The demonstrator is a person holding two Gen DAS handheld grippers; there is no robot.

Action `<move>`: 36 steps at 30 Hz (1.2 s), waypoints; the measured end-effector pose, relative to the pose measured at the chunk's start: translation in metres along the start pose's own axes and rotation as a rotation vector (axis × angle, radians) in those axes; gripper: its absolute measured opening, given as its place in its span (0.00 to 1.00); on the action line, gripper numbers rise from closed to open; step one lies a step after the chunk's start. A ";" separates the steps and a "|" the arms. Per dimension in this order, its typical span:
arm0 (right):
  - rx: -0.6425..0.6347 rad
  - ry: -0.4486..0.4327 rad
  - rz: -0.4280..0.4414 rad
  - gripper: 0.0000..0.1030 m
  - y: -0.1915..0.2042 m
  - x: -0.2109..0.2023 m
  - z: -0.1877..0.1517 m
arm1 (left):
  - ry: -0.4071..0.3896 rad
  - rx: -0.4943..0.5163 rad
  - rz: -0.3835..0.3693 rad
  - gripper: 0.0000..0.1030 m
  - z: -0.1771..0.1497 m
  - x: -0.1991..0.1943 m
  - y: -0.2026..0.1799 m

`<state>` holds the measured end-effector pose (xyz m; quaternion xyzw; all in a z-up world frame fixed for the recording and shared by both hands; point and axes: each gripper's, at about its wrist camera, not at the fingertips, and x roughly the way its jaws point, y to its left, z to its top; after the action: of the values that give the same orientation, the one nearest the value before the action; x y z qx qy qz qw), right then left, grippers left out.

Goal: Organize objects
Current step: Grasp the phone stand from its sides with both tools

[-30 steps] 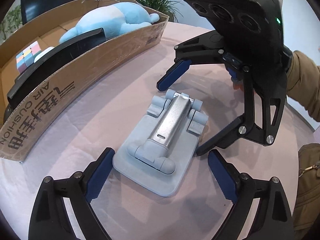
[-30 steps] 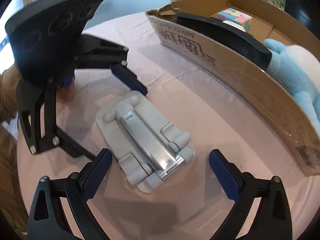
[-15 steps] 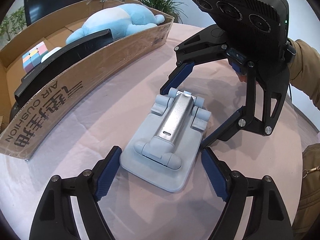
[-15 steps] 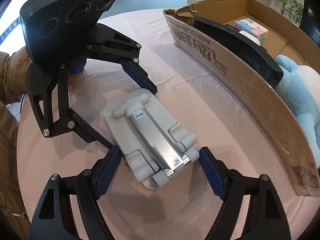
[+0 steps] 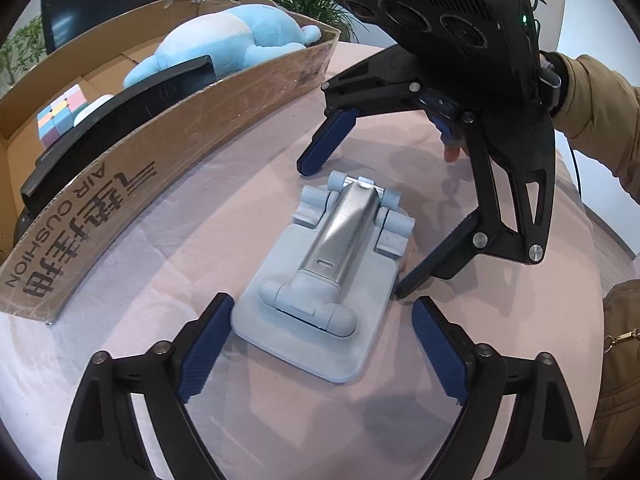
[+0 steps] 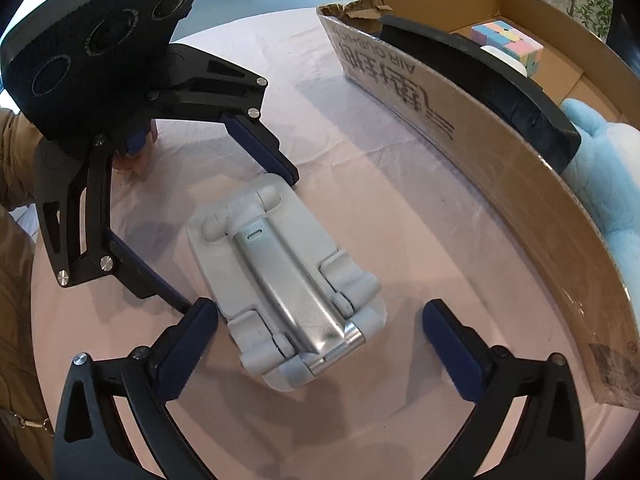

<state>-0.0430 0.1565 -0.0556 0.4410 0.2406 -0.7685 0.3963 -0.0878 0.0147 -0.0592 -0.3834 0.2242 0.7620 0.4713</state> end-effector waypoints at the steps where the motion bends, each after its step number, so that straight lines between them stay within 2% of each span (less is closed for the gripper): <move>1: -0.006 -0.005 -0.001 0.99 0.000 -0.001 -0.001 | 0.004 0.004 0.000 0.93 0.000 0.001 0.000; 3: -0.017 -0.023 0.001 0.99 -0.001 -0.004 -0.003 | 0.010 0.011 -0.005 0.97 0.000 0.002 -0.001; 6: -0.045 -0.032 0.018 0.96 -0.001 -0.008 -0.004 | 0.011 0.037 -0.021 0.98 0.000 0.001 0.001; 10: -0.085 -0.035 0.045 0.86 0.000 -0.014 -0.003 | 0.011 0.063 -0.041 0.98 -0.001 0.000 0.011; 13: -0.105 -0.035 0.061 0.83 -0.001 -0.017 -0.002 | 0.009 0.065 -0.036 0.98 0.002 0.002 0.017; 14: -0.108 -0.036 0.063 0.81 -0.002 -0.018 -0.002 | 0.007 0.063 -0.031 0.96 0.003 0.002 0.019; 17: -0.111 -0.042 0.065 0.80 -0.004 -0.021 -0.003 | -0.007 0.059 -0.034 0.84 0.005 0.001 0.023; 18: -0.110 -0.047 0.063 0.79 -0.005 -0.022 -0.003 | -0.014 0.070 -0.042 0.74 0.005 0.000 0.022; 21: -0.092 -0.060 0.069 0.73 -0.011 -0.028 -0.005 | -0.020 0.096 -0.032 0.74 0.004 -0.003 0.018; 36: -0.088 -0.032 0.057 0.73 -0.015 -0.036 0.010 | -0.002 0.138 0.004 0.73 0.006 -0.006 -0.002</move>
<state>-0.0495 0.1724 -0.0191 0.4173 0.2554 -0.7526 0.4407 -0.0862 0.0167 -0.0507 -0.3488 0.2763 0.7461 0.4953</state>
